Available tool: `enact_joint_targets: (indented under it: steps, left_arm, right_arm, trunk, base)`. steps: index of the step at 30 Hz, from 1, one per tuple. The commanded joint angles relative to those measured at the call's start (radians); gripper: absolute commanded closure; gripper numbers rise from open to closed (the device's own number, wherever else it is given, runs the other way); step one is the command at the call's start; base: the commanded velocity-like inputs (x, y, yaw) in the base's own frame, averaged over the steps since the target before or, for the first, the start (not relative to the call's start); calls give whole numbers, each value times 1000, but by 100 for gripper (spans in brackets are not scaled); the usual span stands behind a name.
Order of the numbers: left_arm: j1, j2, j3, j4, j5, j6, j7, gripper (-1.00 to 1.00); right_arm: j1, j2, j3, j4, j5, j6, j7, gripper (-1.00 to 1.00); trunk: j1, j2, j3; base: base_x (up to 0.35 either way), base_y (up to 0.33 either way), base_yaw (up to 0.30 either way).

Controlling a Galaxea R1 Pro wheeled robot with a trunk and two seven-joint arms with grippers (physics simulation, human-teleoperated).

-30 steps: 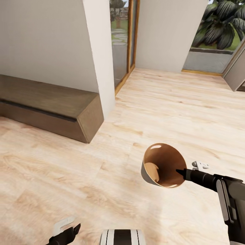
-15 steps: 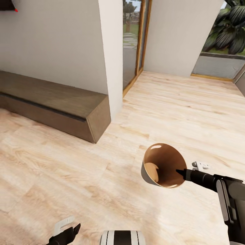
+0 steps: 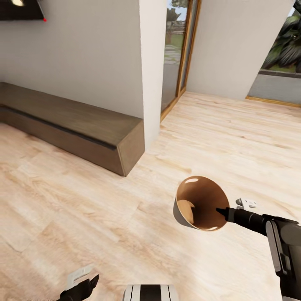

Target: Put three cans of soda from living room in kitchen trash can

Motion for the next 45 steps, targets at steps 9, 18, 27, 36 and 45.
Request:
enact_joint_targets:
  steps: [9, 18, 27, 36, 45]
  left_arm:
    - [0, 0, 0, -1, 0, 0, -1, -100]
    - [0, 0, 0, -7, 1, 0, -5, -100]
    - [0, 0, 0, -10, 1, 0, -5, -100]
    - [0, 0, 0, -10, 1, 0, -5, -100]
    - [0, 0, 0, -10, 1, 0, -5, -100]
  right_arm:
    - [0, 0, 2, -1, -30, 8, 3, 100]
    - [0, 1, 2, -1, -30, 8, 3, 100]
    - [0, -1, 2, -1, -30, 8, 4, 100]
    - [0, -1, 1, -1, -30, 8, 4, 100]
    - [0, -1, 2, -1, -30, 8, 4, 100]
  trunk:
    - [0, 0, 13]
    - [0, 0, 27]
    - [0, 0, 40]
    - [0, 0, 54]
    - [0, 0, 67]
  base:
    - [0, 0, 143]
    - [0, 0, 136]
    - [0, 0, 128]
    - [0, 0, 125]
    - [0, 0, 125]
